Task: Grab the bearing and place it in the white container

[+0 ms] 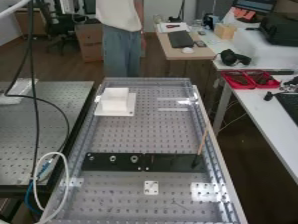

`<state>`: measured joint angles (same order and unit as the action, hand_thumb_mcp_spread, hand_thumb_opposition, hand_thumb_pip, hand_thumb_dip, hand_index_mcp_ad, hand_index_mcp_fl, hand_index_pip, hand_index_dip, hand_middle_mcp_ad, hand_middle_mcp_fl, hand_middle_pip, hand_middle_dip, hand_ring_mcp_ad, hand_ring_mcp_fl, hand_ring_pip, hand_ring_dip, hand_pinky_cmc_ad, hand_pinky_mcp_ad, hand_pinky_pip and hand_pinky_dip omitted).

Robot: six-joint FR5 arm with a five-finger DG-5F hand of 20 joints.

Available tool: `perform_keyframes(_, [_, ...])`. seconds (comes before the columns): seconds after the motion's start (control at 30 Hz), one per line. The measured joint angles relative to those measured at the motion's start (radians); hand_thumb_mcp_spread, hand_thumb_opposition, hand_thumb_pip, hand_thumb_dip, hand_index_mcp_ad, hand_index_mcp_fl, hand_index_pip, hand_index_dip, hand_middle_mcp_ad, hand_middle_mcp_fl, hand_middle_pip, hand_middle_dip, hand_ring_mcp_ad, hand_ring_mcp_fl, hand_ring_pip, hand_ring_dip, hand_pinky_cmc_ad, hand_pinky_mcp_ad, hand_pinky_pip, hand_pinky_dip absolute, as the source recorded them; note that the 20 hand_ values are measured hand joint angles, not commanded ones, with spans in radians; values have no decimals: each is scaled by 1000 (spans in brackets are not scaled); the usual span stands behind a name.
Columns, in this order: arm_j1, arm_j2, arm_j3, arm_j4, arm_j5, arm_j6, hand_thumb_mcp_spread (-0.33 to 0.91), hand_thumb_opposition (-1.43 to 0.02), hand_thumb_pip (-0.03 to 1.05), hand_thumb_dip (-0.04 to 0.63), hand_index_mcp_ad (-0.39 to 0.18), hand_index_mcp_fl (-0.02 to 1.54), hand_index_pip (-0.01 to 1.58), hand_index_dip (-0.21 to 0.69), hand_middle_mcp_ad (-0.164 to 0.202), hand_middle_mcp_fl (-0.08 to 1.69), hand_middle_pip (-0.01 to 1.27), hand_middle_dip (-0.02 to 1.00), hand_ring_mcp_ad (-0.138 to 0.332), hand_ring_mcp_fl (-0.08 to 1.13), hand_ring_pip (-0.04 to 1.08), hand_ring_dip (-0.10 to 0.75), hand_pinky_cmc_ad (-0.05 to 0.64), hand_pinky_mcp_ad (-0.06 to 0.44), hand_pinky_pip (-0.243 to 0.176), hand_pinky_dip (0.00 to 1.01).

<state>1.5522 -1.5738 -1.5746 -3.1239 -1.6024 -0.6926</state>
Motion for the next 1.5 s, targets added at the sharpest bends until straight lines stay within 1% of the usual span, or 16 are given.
perform_keyframes(0.1, [0, -1, 3, -3, -2, -1, 0, -10, 7, 0, 3, 5, 7, 16, 73, 33, 9, 24, 68, 7, 14, 14, 63, 51, -10, 17])
perform_keyframes(0.13, [0, -1, 4, -3, -2, -1, 42, -79, 42, 0, 7, 5, 7, 16, 75, 33, 10, 28, 68, 7, 16, 14, 63, 51, -10, 24])
perform_keyframes(0.17, [0, -1, 4, -4, -2, 0, 96, -192, 138, 9, 7, 7, 3, 19, 75, 38, 21, 30, 68, 7, 19, 17, 65, 54, -10, 28])
perform_keyframes(0.2, [0, -1, 4, -4, -3, 1, 178, -309, 237, 21, 9, 10, 17, 30, 75, 35, 44, 33, 68, 10, 28, 17, 63, 75, -10, 51])
perform_keyframes(0.23, [-1, -1, 4, -4, -3, 1, 188, -360, 253, 23, 9, 7, 21, 45, 75, 35, 54, 49, 68, 5, 37, 16, 80, 94, -14, 79])
perform_keyframes(0.3, [-1, -1, 4, -4, -4, 2, 218, -457, 243, 19, 10, 19, 40, 77, 77, 44, 87, 79, 80, 2, 58, 23, 117, 150, -14, 124])
perform_keyframes(0.33, [-2, -1, 3, -4, -4, 2, 229, -469, 243, 23, 10, 24, 42, 75, 75, 45, 89, 86, 75, 9, 58, 24, 140, 166, -21, 138])
perform_keyframes(0.43, [-2, 0, 1, -3, -3, 3, 232, -557, 248, 23, 10, 23, 56, 106, 77, 59, 103, 113, 105, 9, 72, 42, 195, 211, -28, 169])
perform_keyframes(0.5, [-2, 1, -1, -1, -3, 4, 229, -571, 251, 19, 12, 40, 72, 126, 75, 61, 110, 126, 117, 7, 87, 44, 232, 230, -44, 183])
perform_keyframes(0.63, [-1, 1, -2, 0, -2, 4, 244, -590, 251, 19, 24, 38, 68, 127, 75, 56, 106, 126, 141, 7, 91, 47, 283, 265, -44, 202])
perform_keyframes(0.67, [-1, 1, -3, 0, -2, 5, 246, -588, 251, 19, 21, 38, 72, 138, 75, 59, 120, 136, 138, 9, 93, 51, 278, 265, -44, 213])
perform_keyframes(0.7, [-1, 1, -3, 0, -2, 5, 244, -606, 251, 19, 21, 42, 72, 140, 75, 61, 124, 141, 138, 9, 93, 51, 298, 260, -51, 213])
perform_keyframes(0.83, [-1, 1, -4, 3, -2, 5, 250, -618, 251, 19, 31, 42, 72, 140, 77, 61, 124, 141, 154, 9, 93, 51, 295, 279, -61, 211])
perform_keyframes(1.0, [-4, 1, -3, 2, -3, 5, 246, -621, 251, 19, 37, 44, 75, 140, 75, 72, 124, 141, 152, 3, 106, 51, 312, 279, -58, 215])
perform_keyframes(1.17, [-6, 1, -3, 3, -4, 6, 248, -620, 251, 19, 38, 45, 73, 141, 91, 75, 120, 140, 155, 7, 106, 51, 332, 279, -61, 215])
perform_keyframes(1.5, [-8, 6, -18, 12, 2, 13, 248, -627, 251, 19, 38, 45, 75, 141, 91, 75, 124, 140, 152, 7, 108, 51, 335, 278, -58, 227])
